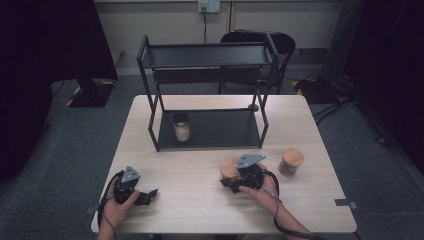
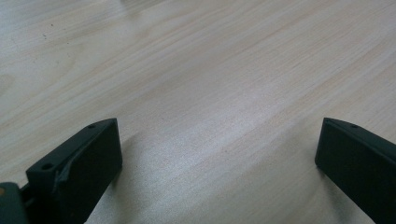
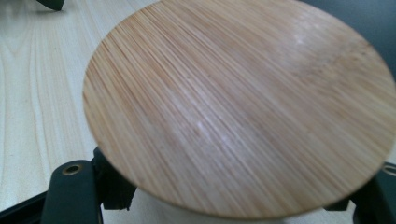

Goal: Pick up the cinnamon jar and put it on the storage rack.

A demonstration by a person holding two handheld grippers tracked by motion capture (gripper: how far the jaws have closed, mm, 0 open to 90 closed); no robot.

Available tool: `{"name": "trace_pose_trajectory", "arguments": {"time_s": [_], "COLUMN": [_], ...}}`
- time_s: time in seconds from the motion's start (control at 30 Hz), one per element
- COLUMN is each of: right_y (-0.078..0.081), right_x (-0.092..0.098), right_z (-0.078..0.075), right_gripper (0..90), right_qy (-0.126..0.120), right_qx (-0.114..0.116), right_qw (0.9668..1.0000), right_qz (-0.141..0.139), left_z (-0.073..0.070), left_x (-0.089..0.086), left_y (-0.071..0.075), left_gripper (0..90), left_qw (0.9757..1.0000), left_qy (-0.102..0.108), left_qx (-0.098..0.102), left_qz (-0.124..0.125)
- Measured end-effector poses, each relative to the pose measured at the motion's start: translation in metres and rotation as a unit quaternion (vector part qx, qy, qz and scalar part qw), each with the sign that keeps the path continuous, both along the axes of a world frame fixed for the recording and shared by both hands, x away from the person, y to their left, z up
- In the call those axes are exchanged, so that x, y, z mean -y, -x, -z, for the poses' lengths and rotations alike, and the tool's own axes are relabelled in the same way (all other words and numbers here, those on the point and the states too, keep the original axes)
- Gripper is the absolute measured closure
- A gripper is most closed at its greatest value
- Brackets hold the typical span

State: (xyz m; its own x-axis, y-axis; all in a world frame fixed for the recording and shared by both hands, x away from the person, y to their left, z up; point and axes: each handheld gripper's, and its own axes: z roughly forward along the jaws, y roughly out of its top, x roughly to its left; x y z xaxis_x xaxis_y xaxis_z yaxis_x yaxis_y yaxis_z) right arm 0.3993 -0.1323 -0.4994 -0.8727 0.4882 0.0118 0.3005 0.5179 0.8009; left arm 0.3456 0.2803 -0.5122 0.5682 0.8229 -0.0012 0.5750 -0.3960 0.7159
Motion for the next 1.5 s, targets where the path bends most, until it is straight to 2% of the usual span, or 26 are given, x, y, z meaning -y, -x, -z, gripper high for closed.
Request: {"name": "trace_pose_trajectory", "arguments": {"time_s": [0.47, 0.53, 0.83, 1.5], "right_y": [-0.003, -0.005, -0.01, -0.023], "right_x": [-0.002, -0.001, -0.003, -0.015], "right_z": [-0.002, -0.002, -0.006, -0.014], "right_gripper": [24.9, 24.8, 24.9, 24.8], "right_qy": [0.008, 0.002, 0.005, 0.02], "right_qx": [0.013, 0.008, 0.011, 0.014], "right_qw": [0.9999, 0.9999, 0.9998, 0.9997], "right_qz": [0.005, 0.009, 0.014, 0.01], "left_z": [0.0, 0.0, 0.0, 0.0], "left_x": [0.0, 0.0, 0.0, 0.0], "left_y": [0.0, 0.0, 0.0, 0.0], "left_gripper": [0.2, 0.2, 0.2, 0.2], "left_qw": [1.0, 1.0, 1.0, 1.0], "left_qy": [0.0, 0.0, 0.0, 0.0], "left_qx": [0.0, 0.0, 0.0, 0.0], "left_qz": [0.0, 0.0, 0.0, 0.002]}}
